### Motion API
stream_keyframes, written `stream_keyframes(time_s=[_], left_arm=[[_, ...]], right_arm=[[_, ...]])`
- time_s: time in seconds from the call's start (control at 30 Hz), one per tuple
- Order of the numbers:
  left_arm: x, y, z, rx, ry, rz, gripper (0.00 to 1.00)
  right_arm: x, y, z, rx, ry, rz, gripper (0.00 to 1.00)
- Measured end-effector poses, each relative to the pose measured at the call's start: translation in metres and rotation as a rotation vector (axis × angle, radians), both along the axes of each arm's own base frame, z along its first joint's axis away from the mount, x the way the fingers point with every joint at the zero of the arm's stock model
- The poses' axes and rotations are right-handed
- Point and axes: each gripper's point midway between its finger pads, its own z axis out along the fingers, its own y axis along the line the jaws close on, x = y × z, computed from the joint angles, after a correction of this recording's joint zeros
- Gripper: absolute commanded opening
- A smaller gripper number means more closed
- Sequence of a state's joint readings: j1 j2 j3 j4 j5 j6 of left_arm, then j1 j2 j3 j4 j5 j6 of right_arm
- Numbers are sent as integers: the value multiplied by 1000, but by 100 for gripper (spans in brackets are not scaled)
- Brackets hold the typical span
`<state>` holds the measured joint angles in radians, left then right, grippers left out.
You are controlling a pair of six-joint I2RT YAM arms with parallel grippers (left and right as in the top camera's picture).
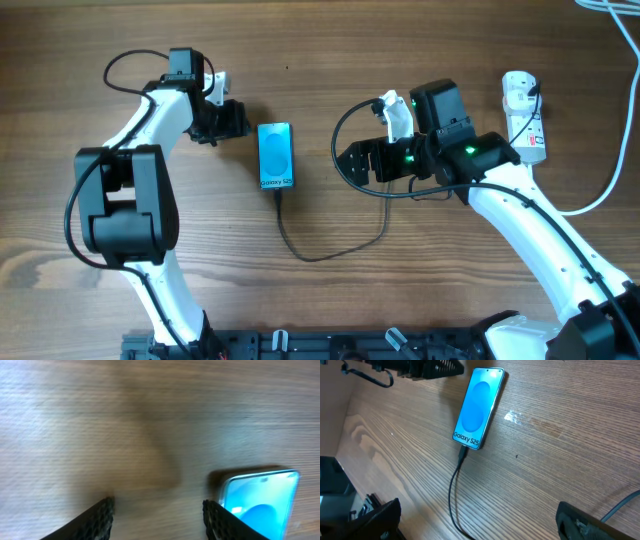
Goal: Plug charger to phone and switch on socket
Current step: 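Open the left gripper and lift both grippers away from the phone, then move the right gripper over the white power strip's switch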
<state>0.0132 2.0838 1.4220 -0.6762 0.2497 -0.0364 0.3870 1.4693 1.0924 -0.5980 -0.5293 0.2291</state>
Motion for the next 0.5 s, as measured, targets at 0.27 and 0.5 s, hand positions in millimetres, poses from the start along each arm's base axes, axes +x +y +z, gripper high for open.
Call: stream_keyframes(time_s=[0.27,0.5], left_arm=[[-11,-3,95,-40,-125,23,53],[-39,-9,249,-89,-475,48,75]], right_arm=[[8,-12,17,18,-43,-41,57],[28,-68,83,71,-190,-222,8]])
